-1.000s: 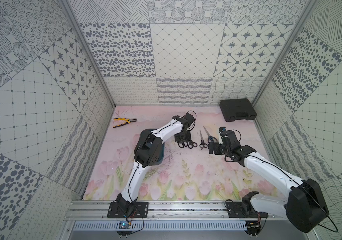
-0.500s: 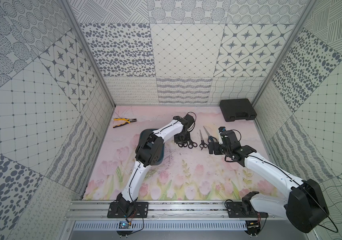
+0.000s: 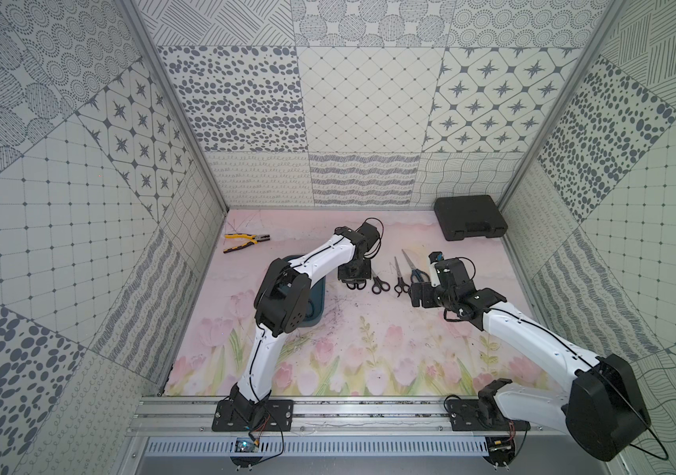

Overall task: Put the scissors into the storage box
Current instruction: Pick up the scissors from the center of the board, then place the scissors in the storage box.

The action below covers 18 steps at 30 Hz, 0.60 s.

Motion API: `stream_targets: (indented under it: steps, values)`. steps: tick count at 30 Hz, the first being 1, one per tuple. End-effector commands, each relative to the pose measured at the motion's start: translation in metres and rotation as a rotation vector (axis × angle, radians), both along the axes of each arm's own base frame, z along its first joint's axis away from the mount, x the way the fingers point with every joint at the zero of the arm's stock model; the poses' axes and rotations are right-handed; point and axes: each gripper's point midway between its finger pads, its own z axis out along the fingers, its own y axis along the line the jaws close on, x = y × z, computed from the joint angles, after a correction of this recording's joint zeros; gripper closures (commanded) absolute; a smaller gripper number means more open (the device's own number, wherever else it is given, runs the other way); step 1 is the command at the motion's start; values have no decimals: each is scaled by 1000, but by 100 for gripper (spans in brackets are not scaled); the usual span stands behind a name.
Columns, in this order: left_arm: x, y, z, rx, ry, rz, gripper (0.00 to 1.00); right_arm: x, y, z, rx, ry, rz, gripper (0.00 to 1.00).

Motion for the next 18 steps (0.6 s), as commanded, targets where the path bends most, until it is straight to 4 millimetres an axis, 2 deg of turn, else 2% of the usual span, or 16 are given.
stream_targets:
  steps: [1, 3, 5, 9, 12, 14, 18]
  values:
    - [-5, 18, 55, 16, -97, -69, 100, -5, 42, 29, 99, -89, 209, 3]
    - [-11, 30, 73, 2, -108, -64, 100, -8, 55, 35, 104, -86, 268, 4]
    - [-21, 50, 87, 4, -114, -54, 100, -8, 61, 34, 65, -59, 280, 7]
    - [-46, 97, 93, 21, -118, -20, 100, -8, 77, 31, -3, -35, 315, 11]
    - [-62, 133, 78, 10, -77, 32, 100, -3, 87, 28, -25, -12, 306, 15]
    - [-73, 153, 61, 17, -25, 52, 100, 1, 91, 20, -41, 33, 292, 21]
    - [-84, 172, 32, 46, 49, 63, 100, 8, 100, 20, -126, 65, 280, 31]
